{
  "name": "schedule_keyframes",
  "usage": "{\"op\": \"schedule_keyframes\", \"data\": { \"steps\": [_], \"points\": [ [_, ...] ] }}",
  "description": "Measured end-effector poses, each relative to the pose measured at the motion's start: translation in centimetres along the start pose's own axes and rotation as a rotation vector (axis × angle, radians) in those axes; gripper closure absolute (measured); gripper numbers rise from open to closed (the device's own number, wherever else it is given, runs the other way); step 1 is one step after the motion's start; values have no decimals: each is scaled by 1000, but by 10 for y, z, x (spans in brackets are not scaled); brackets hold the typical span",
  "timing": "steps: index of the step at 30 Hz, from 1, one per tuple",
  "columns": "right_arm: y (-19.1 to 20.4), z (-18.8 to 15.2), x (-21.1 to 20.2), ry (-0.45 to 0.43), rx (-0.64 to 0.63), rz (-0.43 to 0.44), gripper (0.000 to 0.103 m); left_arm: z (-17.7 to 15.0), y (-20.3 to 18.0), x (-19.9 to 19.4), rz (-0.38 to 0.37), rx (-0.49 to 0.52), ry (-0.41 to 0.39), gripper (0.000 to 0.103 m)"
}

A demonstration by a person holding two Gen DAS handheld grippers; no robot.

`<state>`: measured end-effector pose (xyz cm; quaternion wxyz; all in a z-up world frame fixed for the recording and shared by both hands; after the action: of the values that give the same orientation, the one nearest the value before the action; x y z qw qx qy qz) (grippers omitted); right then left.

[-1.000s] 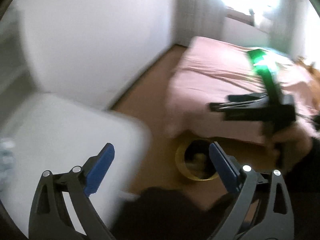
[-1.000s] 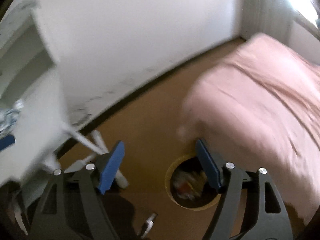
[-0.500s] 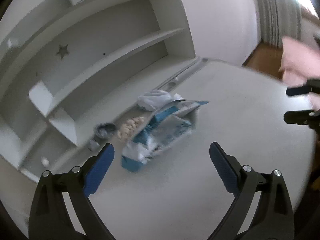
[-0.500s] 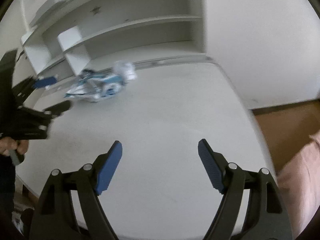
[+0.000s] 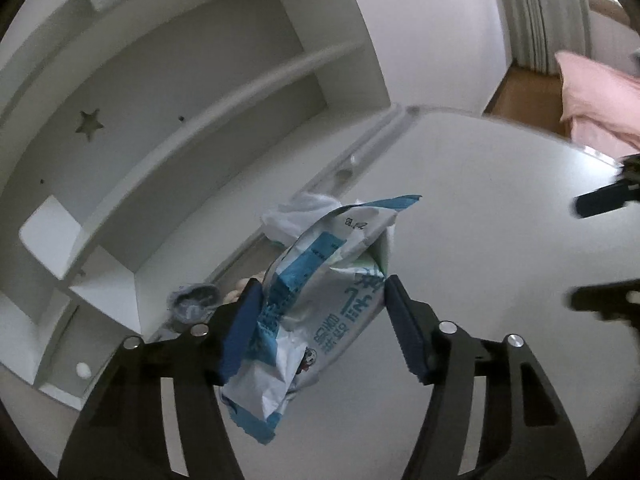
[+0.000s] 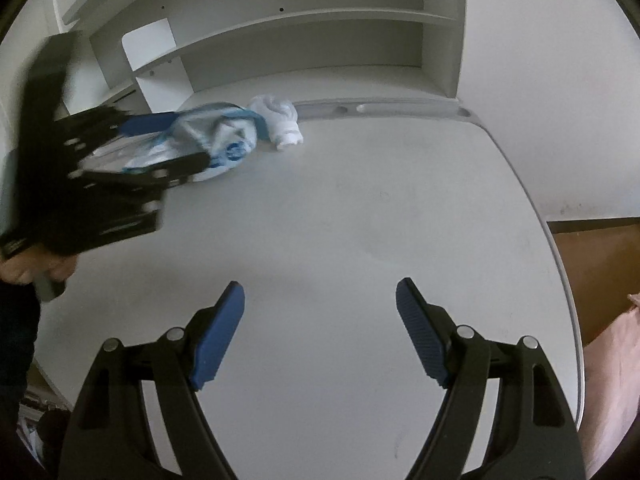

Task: Collect trash
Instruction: 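Grasp the blue-and-white bag with the left tool while the right tool grasps the white cap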

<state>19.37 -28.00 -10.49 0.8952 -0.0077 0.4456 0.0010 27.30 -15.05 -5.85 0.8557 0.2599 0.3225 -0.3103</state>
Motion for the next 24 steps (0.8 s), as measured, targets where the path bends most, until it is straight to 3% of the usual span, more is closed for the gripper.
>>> {"op": "schedule_keyframes", "data": {
  "steps": [4, 10, 13, 17, 19, 20, 24],
  "points": [
    [11, 30, 19, 2, -11, 19, 27, -9, 14, -52, -24, -92, -69, 42],
    [34, 90, 75, 35, -66, -6, 28, -60, 60, -111, -20, -358, -89, 43],
    [43, 112, 100, 54, -84, -13, 32, -89, 78, -122, 3, -451, -72, 43],
    [52, 121, 116, 72, -107, -28, 44, -117, 92, -126, 23, -518, -42, 44],
    [55, 121, 116, 64, -124, -39, 55, -126, 96, -127, 24, -538, -38, 45],
    [56, 120, 114, 61, -129, -41, 70, -130, 98, -126, 26, -549, -32, 45],
    [55, 108, 99, 49, -120, -38, 70, -137, 93, -123, 17, -571, -18, 48]
  ]
}}
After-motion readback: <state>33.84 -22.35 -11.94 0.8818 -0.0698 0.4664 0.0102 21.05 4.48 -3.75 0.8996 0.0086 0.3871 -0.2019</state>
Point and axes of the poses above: each gripper's, at about its wrist camera, not at the fingertips, and x roughly the way its jaws point, y to its left, z to its top, the point moved 2 cm from there along x, roughly the way its jaws point, and after that the axes turned 9 degrees about -z, right-handed, at the moved point
